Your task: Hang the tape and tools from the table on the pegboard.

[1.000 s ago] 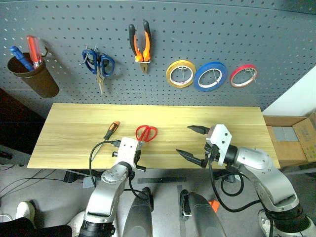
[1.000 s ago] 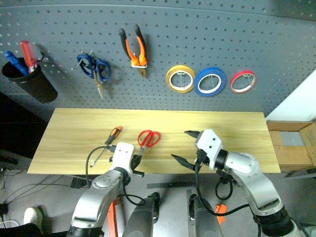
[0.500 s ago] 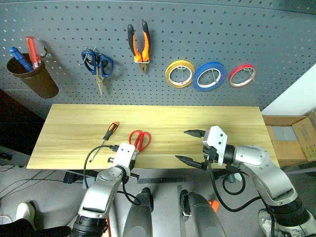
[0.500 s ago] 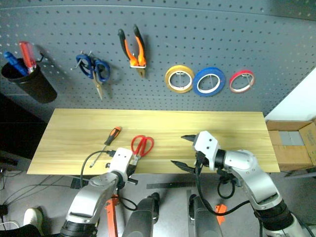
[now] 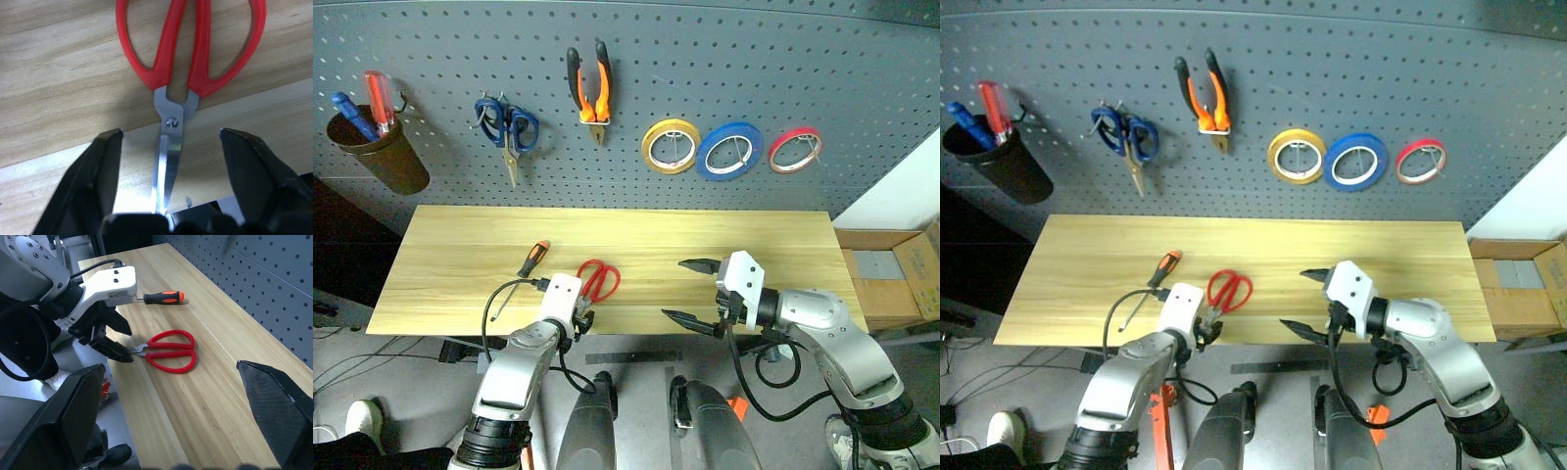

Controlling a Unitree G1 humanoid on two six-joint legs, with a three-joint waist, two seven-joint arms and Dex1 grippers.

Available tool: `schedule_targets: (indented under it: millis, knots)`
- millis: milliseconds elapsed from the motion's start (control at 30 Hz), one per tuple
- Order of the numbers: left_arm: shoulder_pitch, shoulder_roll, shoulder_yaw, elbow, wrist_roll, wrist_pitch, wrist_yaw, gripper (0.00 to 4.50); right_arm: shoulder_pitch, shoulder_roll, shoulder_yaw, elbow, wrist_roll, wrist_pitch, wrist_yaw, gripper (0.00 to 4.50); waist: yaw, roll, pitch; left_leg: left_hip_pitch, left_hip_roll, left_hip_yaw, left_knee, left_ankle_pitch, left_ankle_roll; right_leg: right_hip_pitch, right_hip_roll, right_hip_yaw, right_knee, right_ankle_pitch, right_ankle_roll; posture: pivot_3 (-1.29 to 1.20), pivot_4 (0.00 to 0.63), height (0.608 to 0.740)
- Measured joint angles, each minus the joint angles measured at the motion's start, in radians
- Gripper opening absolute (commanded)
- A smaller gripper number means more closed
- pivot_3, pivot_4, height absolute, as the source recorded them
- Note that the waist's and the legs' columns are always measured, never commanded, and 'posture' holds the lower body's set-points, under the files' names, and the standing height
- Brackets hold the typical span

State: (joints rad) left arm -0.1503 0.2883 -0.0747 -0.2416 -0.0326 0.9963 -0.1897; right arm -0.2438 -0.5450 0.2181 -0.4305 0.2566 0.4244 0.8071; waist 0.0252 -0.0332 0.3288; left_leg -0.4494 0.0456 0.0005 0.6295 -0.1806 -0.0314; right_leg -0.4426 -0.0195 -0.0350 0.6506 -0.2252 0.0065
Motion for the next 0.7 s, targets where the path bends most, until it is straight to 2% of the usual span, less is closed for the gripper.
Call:
schedule_targets:
  millis: [400, 633, 700]
  knots:
    - [-0.104, 0.081, -0.027, 0.157, -0.006, -0.064, -0.11, 3.38, 0.008, -0.002, -0.001, -0.003, 0.0, 0.0, -0.002, 4.5, -0.001, 0.0, 0.0, 0.0, 0.0, 0.0, 0.0, 0.0, 0.0, 0.0, 0.0, 0.0, 0.0, 0.0, 0.0, 0.03, 0.358, 0.74]
    - [-0.117, 0.106, -0.037, 0.174, -0.006, -0.072, -0.149, 3.38, 0.021, -0.005, -0.002, -0.007, 0.0, 0.0, -0.005, 4.5, -0.002, 0.0, 0.0, 0.001, 0.0, 0.001, 0.0, 0.0, 0.0, 0.0, 0.0, 0.0, 0.0, 0.0, 0.0, 0.02, 0.36, 0.74]
    - [-0.116, 0.105, -0.036, 0.172, -0.006, -0.069, -0.149, 3.01, 0.021, -0.005, -0.002, -0.007, 0.0, 0.0, -0.006, 4.5, -0.002, 0.0, 0.0, 0.001, 0.0, 0.001, 0.0, 0.0, 0.0, 0.0, 0.0, 0.0, 0.0, 0.0, 0.0, 0.02, 0.36, 0.74]
